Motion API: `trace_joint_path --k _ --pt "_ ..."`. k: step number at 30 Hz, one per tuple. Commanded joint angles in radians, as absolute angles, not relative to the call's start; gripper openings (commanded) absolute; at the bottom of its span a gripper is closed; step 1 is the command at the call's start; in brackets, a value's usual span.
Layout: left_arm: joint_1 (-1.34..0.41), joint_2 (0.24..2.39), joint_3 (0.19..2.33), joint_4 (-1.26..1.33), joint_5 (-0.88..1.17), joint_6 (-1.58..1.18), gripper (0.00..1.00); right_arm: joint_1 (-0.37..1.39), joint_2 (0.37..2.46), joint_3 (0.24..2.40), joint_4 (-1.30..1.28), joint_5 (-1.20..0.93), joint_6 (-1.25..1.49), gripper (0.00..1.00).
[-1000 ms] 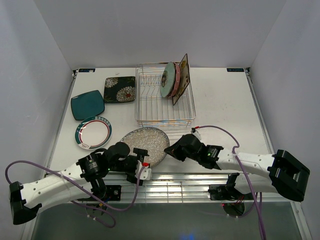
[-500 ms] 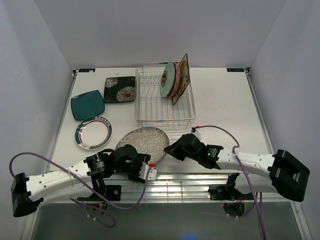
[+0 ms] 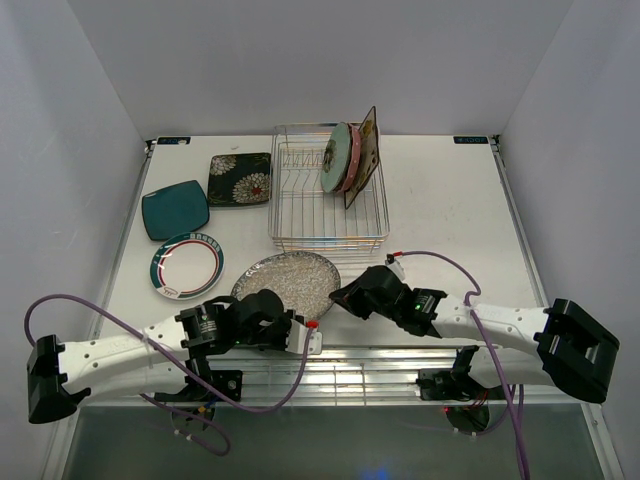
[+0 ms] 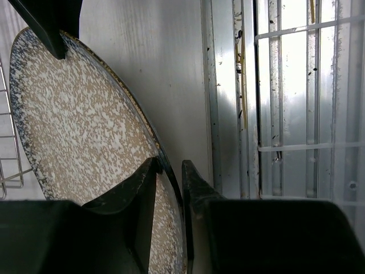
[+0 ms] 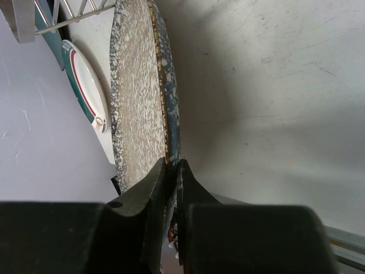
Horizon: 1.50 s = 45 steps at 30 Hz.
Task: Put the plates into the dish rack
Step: Pick up the plate from the corner of the board.
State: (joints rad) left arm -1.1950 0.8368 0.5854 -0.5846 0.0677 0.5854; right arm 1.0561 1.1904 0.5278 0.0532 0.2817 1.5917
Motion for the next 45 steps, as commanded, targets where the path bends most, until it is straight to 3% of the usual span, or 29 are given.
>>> trace_joint_path --k 1,5,20,45 --pt "-1.207 0.838 0.626 -0.595 0.072 0.578 0.22 1.063 1.164 0.626 0.348 0.299 1.649 0.08" --pt "-1.207 0.836 0.669 -0.635 0.075 0.572 0.16 1.065 1.173 0.618 0.377 0.261 1.648 0.08" --pt "-1.207 0.865 0.951 -0.842 0.092 0.555 0.11 1.081 1.198 0.644 0.433 0.166 1.6 0.08" --pt "-1.207 0.873 1.163 -1.014 -0.11 0.557 0.08 1.088 1.406 0.974 0.417 -0.006 1.439 0.08"
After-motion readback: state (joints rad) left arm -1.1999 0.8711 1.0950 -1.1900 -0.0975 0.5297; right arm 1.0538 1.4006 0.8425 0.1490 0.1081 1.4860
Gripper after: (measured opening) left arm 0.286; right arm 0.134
